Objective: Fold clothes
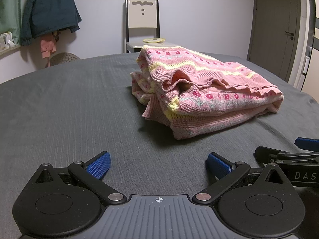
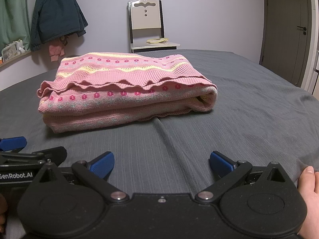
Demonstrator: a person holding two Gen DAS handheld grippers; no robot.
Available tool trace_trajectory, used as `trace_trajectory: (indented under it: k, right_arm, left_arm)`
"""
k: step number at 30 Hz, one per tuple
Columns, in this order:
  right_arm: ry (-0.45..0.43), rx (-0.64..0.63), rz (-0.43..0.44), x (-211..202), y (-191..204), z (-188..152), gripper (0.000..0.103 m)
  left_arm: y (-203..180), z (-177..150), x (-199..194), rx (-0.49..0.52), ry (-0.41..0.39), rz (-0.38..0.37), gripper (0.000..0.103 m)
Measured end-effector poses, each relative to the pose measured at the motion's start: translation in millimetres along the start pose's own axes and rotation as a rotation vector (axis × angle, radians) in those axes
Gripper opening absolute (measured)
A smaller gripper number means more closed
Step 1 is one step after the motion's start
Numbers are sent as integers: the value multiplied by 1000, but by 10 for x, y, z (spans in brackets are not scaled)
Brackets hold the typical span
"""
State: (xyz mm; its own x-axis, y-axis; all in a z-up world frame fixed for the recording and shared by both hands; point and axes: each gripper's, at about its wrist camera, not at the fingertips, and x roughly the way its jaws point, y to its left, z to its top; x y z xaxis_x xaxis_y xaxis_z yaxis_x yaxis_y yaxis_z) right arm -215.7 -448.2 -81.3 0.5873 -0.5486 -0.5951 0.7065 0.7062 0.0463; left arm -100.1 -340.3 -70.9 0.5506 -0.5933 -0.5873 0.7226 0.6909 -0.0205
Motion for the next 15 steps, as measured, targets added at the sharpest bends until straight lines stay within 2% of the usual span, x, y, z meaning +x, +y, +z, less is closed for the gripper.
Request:
trace_trajectory:
  k: [15]
  right_arm:
    - [1,0,0,-5,-4,1,103]
  left_arm:
    - [-12,4,9,2,-1,2,103]
